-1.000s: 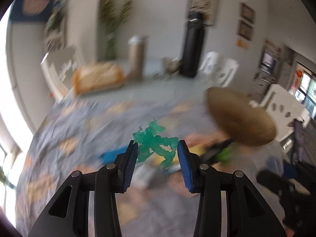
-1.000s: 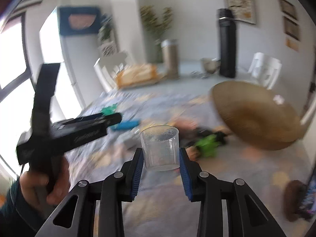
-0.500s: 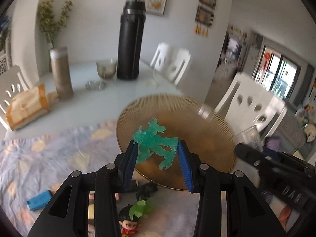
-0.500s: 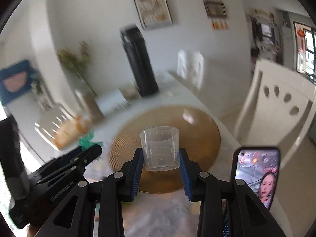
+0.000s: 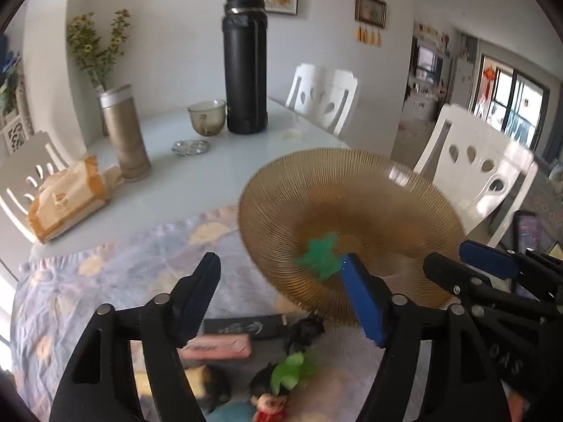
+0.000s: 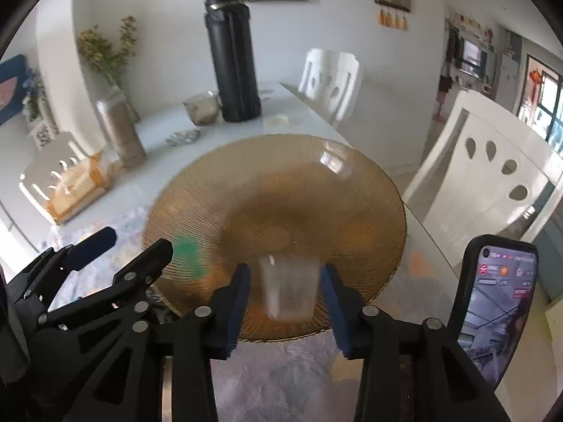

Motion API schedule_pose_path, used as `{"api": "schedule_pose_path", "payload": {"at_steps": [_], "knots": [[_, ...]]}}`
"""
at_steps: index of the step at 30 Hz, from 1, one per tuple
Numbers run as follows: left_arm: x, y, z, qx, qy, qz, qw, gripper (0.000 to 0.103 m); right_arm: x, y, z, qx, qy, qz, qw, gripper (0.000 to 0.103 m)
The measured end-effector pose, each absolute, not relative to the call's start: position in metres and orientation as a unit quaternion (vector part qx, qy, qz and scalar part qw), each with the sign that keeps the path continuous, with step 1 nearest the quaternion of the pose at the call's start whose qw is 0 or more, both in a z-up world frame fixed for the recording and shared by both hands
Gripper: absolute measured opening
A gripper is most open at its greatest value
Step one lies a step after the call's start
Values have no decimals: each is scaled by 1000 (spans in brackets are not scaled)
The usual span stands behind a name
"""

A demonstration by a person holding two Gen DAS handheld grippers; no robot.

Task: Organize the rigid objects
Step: 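Carry both held items over the brown bowl and open both grippers, then move the left gripper to the white charger while the right gripper approaches the pink tag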

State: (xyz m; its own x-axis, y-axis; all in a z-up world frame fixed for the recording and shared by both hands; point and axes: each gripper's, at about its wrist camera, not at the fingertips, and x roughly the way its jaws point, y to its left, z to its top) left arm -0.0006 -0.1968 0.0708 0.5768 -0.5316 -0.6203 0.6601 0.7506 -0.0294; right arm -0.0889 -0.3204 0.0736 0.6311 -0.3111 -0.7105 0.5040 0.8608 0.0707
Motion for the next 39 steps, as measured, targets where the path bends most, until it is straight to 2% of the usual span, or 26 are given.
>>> {"api": "schedule_pose_path", "payload": {"at_steps": [4,6,8,9,11,13,18,21,25,32,39], "knots": [[-20,-147,92,89,283,-322,899,75,-104,-290,96,107,336,-206,913,58],[-29,-117,99,72,273,-314,907,81,-110,-269,107,95,322,-181,924,61],[-37,-82,101,54,264,-289,919,82,-116,-245,111,86,310,-142,936,63],[-37,-70,100,48,264,-277,923,82,-121,-233,110,82,304,-117,942,65],[-39,-40,89,44,268,-235,933,82,-128,-214,97,85,292,-68,950,78],[-36,-20,74,43,278,-205,937,82,-134,-205,79,89,282,-41,954,83],[-18,16,22,24,327,-178,928,82,-126,-203,21,100,310,-31,945,83],[-7,20,6,9,361,-178,915,82,-120,-213,13,116,327,-38,937,83],[-7,15,-2,13,379,-179,908,82,-110,-222,0,108,357,-61,926,90],[-14,0,-14,73,398,-164,900,82,-95,-234,-19,126,414,-94,897,90],[-20,-6,-12,94,387,-168,902,82,-103,-236,-13,137,393,-73,906,90]]}}
